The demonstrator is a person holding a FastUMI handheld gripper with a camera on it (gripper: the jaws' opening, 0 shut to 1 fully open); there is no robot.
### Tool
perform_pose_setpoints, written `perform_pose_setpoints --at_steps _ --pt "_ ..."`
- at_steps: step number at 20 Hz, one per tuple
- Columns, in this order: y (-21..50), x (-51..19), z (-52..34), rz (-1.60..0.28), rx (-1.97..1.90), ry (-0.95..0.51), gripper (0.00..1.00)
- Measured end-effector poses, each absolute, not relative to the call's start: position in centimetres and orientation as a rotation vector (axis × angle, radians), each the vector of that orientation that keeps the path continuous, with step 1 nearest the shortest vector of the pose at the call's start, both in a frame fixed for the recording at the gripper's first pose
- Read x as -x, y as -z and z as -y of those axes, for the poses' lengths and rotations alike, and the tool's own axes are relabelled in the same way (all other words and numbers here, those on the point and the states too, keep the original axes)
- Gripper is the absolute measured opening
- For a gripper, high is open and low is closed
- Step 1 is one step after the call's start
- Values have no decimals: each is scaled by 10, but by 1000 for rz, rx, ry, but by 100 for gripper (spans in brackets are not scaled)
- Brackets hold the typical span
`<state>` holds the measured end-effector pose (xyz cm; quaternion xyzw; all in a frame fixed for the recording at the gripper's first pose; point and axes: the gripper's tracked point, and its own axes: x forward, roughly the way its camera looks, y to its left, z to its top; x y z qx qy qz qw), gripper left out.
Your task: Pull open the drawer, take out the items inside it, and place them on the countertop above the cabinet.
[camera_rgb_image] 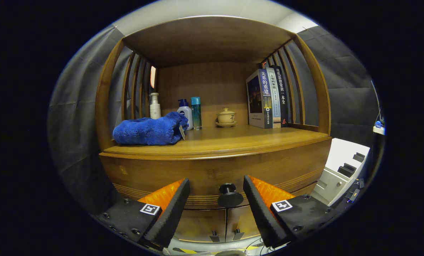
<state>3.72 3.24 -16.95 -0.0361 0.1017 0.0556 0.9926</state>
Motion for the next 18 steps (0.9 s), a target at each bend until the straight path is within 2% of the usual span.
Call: perform_pose_setpoints --at_steps 11,15,18 --pt "210 -50 -14 -321 -37 -116 53" --pt "206 -53 -11 -300 -10 -106 43" --pt "205 -46 -12 -293 1 -94 40"
